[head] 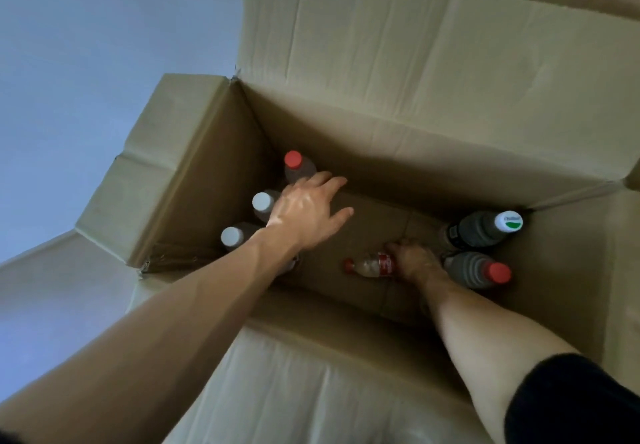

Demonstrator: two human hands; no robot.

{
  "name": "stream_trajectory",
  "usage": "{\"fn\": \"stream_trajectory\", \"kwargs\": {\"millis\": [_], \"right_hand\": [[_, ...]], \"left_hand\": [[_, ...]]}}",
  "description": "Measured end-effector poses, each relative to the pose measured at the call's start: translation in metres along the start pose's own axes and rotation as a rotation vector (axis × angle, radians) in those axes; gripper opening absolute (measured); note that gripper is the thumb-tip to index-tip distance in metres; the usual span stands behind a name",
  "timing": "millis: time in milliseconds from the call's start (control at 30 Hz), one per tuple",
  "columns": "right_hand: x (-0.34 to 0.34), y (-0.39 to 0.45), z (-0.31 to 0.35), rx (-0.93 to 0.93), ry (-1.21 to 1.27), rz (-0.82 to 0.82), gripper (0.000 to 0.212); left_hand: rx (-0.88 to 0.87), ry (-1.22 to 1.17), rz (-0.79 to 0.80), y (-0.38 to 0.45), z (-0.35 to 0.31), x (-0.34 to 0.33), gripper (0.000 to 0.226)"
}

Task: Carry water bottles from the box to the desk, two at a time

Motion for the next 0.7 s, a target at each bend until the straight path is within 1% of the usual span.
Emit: {"fn": "stream_trajectory", "kwargs": {"millis": [267,467,600,700], "right_hand": [[-0.018,0.021,0.004,0.059,-0.005,-0.049,0.056],[-0.006,0.009,-0.004,0.017,0.068,-0.073,0.061],[0.013,-0.012,-0.010,-0.020,0.250,-0.076,0.065],[0.025,-0.031,-0.017,-0.024,0.508,-0.021,0.068]], "left_hand": [[-0.004,0.006,0.008,0.006,0.005,-0.008,0.065],[0.008,0.013,0.009,0.002,0.002,-0.003,0.064],[0.018,0.003,-0.011,-0.002,-0.002,0.008,0.062],[0.041,-0.002,-0.041,-0.006,-0.001,0.019,0.061]]}}
Point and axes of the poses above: each hand's wrist, its own y-axis towards the middle knuckle, its own x-axis out of the back of the hand, z = x × y, the point moved 5 cm from there along y, towards the middle knuckle, and after that the axes turned 13 degrees about -x, right-handed, at the moved point
